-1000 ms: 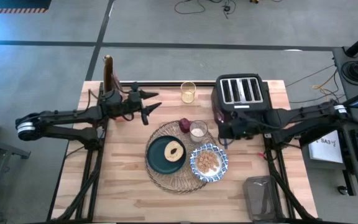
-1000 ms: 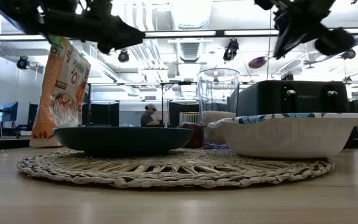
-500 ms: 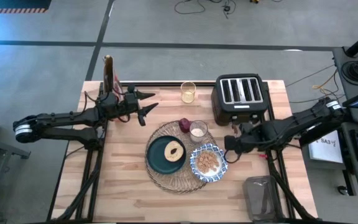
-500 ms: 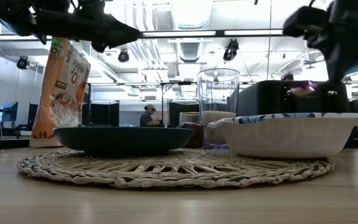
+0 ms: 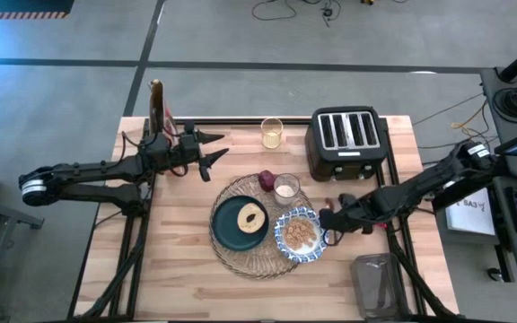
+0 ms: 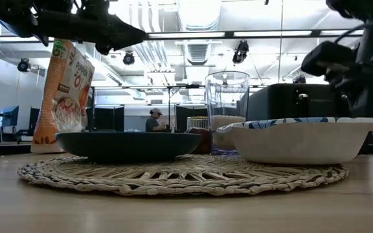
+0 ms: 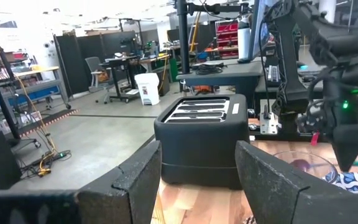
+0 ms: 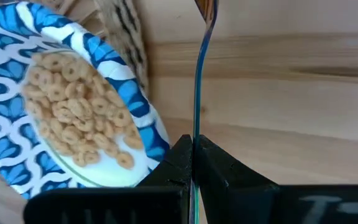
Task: Arrange a breakfast setting
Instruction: Put the blue spoon beside the placemat
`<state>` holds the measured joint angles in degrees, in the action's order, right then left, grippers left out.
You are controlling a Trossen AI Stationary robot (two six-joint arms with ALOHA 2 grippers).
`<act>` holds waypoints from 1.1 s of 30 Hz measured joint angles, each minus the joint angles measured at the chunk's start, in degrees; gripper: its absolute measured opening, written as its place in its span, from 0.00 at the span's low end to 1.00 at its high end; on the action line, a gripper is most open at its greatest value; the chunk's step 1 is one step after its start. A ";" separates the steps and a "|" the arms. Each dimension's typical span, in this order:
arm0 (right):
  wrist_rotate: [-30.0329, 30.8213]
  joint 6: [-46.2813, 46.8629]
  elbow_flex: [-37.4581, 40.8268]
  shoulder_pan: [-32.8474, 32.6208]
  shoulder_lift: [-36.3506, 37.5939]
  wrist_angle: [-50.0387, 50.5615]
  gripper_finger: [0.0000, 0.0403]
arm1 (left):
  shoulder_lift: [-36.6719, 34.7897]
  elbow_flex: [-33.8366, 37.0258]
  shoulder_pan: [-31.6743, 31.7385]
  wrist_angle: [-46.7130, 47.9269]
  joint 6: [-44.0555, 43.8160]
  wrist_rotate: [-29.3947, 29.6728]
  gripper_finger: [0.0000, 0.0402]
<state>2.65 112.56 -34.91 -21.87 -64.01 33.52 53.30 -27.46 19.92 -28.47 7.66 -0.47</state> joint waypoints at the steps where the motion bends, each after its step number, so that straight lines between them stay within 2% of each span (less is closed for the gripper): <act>1: 0.34 0.06 1.28 0.00 0.02 -2.54 0.02 | -0.01 0.00 0.00 0.03 0.00 0.00 0.47; 10: 0.35 1.59 7.33 0.00 0.02 -10.91 0.02 | -0.03 0.00 0.00 0.13 -0.02 -0.02 0.47; 27: 0.39 -3.75 7.49 0.02 -8.98 -24.77 0.02 | -0.03 0.00 0.00 0.28 -0.02 -0.04 0.47; 33: -0.08 -3.83 7.49 0.04 -8.97 -23.91 0.02 | -0.03 0.00 0.00 0.29 -0.02 -0.04 0.47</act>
<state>2.57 108.73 -27.42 -21.82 -72.98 9.62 53.27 -27.46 19.92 -28.18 7.64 -0.51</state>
